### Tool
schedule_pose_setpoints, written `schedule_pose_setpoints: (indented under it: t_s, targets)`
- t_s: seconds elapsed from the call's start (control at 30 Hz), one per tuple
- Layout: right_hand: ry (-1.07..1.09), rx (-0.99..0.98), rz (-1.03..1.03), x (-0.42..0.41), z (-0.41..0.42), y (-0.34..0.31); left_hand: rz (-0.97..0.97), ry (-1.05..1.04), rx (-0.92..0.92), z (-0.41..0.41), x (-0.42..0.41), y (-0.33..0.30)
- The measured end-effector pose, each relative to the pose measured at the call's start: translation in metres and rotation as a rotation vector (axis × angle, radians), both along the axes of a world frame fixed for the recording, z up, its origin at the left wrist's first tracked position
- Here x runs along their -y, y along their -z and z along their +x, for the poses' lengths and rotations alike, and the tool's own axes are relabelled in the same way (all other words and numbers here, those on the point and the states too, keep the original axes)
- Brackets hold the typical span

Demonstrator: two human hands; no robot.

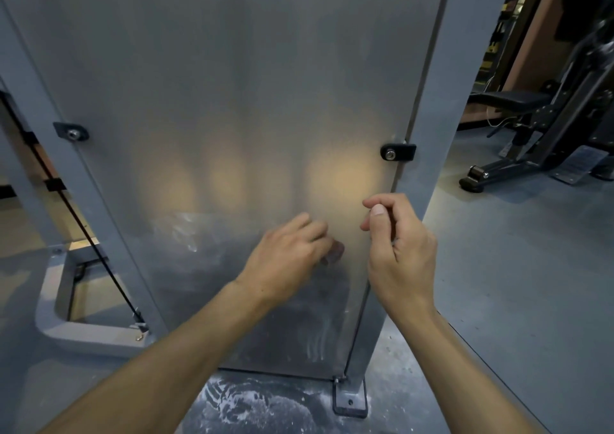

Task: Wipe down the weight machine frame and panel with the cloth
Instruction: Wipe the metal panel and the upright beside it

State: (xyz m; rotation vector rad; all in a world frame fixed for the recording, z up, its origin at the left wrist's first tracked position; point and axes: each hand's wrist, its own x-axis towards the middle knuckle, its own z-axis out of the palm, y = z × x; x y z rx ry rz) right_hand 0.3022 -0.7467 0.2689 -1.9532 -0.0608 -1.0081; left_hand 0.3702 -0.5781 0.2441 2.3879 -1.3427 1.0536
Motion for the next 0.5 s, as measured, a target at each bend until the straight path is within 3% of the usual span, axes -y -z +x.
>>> schedule_pose_setpoints:
  t_s: [0.13,0.37,0.5]
  targets:
    - [-0.002,-0.005,-0.005,0.000,-0.001,0.000,-0.189,-0.043,0.091,0.001,-0.007,-0.044]
    - [-0.018,-0.006,0.004,-0.002,-0.002,0.002,0.032,-0.017,-0.118,-0.002,-0.021,0.046]
    - [-0.027,-0.003,0.001,-0.004,-0.004,0.002,0.069,-0.029,-0.125,0.000,-0.027,0.034]
